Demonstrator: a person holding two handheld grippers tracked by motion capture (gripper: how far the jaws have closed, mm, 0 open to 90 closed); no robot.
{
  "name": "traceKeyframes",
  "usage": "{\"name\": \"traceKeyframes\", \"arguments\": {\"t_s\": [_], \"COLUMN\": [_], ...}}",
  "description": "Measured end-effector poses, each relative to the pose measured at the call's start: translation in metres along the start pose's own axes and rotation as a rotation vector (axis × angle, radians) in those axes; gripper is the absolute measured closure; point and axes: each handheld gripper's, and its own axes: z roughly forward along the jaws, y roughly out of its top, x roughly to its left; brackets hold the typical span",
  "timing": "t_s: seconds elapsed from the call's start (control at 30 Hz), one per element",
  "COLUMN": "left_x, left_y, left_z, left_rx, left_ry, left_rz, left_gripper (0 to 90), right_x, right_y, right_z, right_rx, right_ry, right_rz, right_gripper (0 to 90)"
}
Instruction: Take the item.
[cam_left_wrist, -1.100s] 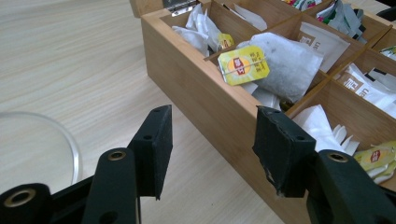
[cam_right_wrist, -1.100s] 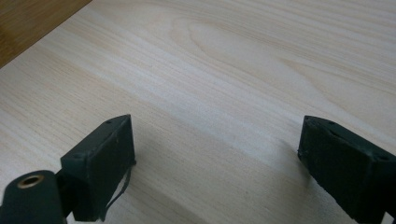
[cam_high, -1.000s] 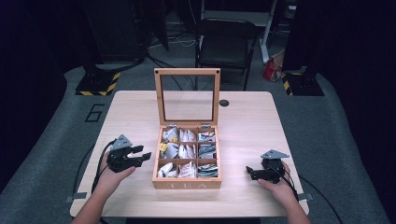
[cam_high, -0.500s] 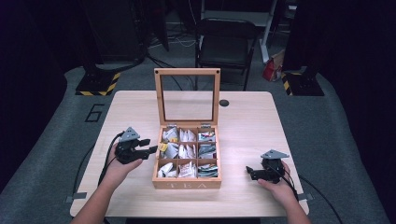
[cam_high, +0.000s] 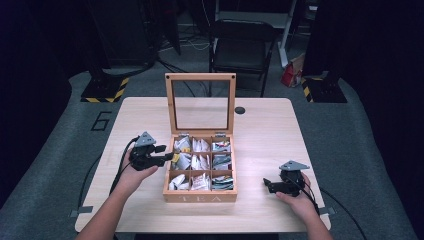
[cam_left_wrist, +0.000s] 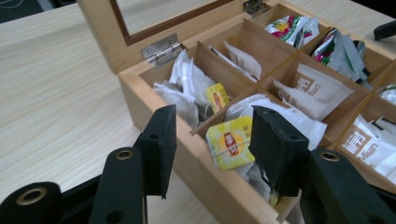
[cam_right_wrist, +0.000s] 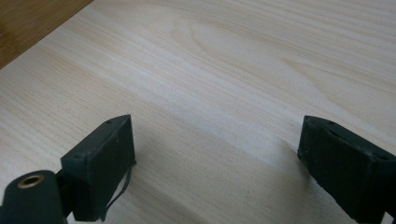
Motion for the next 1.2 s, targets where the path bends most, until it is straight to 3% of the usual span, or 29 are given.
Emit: {"name": "traceKeyframes", "arguments": {"t_s": [0.1, 0.17, 0.3, 0.57, 0.63, 1.2], "left_x": [-0.001, -0.004, -0.007, -0.008, -0.008, -0.015], "left_y": [0.002, 0.003, 0.005, 0.008, 0.008, 0.005], "left_z": [0.005, 0.008, 0.012, 0.018, 0.019, 0.028], "left_rx": [0.003, 0.000, 0.006, -0.004, -0.007, 0.021], "left_ry": [-0.010, -0.039, -0.065, -0.067, -0.075, -0.118], "left_rz": [-0.001, -0.007, 0.012, 0.012, -0.006, 0.019], "left_gripper": [50.9, 51.9, 52.9, 52.9, 53.0, 59.1], "right_x": [0.000, 0.000, 0.000, 0.000, 0.000, 0.000], "right_y": [0.000, 0.000, 0.000, 0.000, 0.000, 0.000], "right_z": [0.000, 0.000, 0.000, 0.000, 0.000, 0.000], "right_rx": [0.000, 0.000, 0.000, 0.000, 0.000, 0.000], "right_ry": [0.000, 0.000, 0.001, 0.000, 0.000, 0.001], "right_rz": [-0.001, -0.001, 0.001, 0.000, 0.000, 0.001], "right_gripper": [10.3, 10.2, 10.3, 10.3, 10.3, 10.3]}}
